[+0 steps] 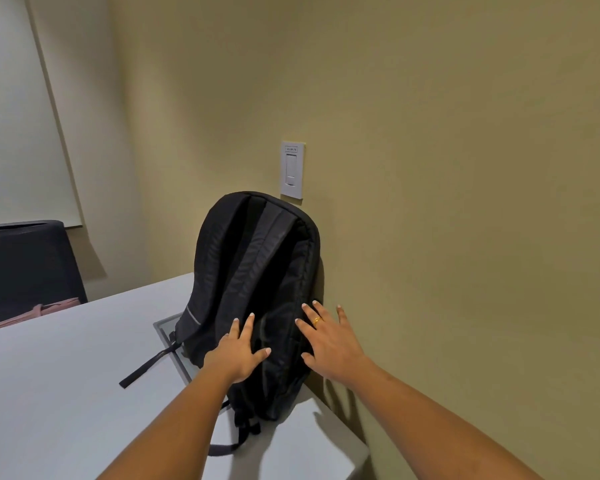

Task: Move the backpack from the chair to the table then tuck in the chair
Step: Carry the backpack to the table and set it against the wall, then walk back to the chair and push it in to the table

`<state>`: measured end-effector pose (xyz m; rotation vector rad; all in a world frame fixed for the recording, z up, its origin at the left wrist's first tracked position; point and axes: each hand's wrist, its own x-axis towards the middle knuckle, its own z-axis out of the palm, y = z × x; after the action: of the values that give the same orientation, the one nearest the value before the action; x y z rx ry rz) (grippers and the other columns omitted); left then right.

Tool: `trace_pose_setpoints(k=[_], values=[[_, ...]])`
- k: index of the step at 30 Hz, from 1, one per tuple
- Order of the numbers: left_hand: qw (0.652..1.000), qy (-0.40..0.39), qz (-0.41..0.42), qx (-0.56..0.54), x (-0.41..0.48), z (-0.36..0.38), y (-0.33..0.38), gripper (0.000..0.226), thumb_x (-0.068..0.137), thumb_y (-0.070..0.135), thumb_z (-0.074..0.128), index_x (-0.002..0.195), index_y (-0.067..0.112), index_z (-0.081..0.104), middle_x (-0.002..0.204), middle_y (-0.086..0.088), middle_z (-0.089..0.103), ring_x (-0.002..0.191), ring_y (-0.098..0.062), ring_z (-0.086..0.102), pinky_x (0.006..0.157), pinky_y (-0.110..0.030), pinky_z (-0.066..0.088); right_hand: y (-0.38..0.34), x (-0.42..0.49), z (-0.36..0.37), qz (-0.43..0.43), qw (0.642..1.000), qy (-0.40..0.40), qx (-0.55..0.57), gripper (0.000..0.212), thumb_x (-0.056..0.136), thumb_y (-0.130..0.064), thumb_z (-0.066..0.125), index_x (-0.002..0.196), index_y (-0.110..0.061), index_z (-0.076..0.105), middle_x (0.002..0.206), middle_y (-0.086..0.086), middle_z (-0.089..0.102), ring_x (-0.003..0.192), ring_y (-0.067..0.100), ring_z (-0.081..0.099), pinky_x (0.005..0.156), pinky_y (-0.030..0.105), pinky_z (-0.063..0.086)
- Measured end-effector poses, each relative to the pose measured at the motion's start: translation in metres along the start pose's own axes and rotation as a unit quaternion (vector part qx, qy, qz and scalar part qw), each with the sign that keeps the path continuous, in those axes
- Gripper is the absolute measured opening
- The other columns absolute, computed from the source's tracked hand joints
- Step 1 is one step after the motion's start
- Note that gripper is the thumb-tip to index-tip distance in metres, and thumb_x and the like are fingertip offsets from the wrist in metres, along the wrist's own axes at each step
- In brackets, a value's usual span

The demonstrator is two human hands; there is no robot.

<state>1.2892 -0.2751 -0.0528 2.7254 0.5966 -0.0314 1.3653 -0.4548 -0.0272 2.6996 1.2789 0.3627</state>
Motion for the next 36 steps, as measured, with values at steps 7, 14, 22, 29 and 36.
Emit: trace_pose_setpoints(k=[7,14,22,29,36], values=[[1.000,-0.010,0.015,0.022,-0.070,0.037,0.069,0.077,0.091,0.056,0.035,0.145,0.028,-0.012,0.158,-0.004,-0.007,0.144,-0.025,0.004,0.109,-0.049,0.030,0.035,-0.095,-0.006,0.049,0.999,-0.012,0.021,0.064,0.092,-0.043,0.042,0.145,-0.020,0.015,0.156,0.007,0.010,0.143,0.023,0.005,0.113,0.054,0.009],[0.993,-0.013,0.069,0.092,-0.158,0.085,0.145,0.075,0.091,0.058,0.030,0.145,0.026,-0.011,0.158,-0.003,-0.008,0.145,-0.023,0.000,0.111,-0.054,0.019,0.065,-0.204,-0.008,0.096,0.994,-0.038,0.026,0.064,0.093,-0.044,0.038,0.145,-0.018,0.013,0.156,0.007,0.010,0.143,0.023,0.004,0.112,0.053,0.009],[0.990,-0.037,0.097,0.097,-0.250,0.125,0.203,0.073,0.091,0.059,0.029,0.146,0.027,-0.007,0.158,-0.004,-0.005,0.145,-0.023,-0.001,0.114,-0.053,0.010,0.076,-0.317,-0.006,0.159,0.984,-0.053,0.062,0.064,0.093,-0.047,0.037,0.145,-0.016,0.015,0.155,0.008,0.014,0.143,0.023,0.006,0.112,0.054,0.008],[0.979,-0.061,0.158,0.111,-0.308,0.143,0.229,0.072,0.092,0.058,0.027,0.146,0.026,-0.008,0.158,-0.004,-0.004,0.144,-0.023,-0.003,0.114,-0.054,0.011,0.073,-0.397,-0.016,0.236,0.968,-0.057,0.070,0.064,0.093,-0.048,0.035,0.145,-0.017,0.016,0.156,0.007,0.014,0.143,0.022,0.007,0.112,0.054,0.008],[0.969,-0.067,0.211,0.106,-0.375,0.149,0.222,0.071,0.092,0.057,0.025,0.147,0.024,-0.006,0.158,-0.005,-0.002,0.144,-0.023,-0.002,0.114,-0.054,0.009,0.034,-0.478,-0.026,0.314,0.944,-0.057,0.081,0.063,0.094,-0.049,0.034,0.145,-0.017,0.017,0.155,0.006,0.015,0.143,0.022,0.006,0.112,0.054,0.007]])
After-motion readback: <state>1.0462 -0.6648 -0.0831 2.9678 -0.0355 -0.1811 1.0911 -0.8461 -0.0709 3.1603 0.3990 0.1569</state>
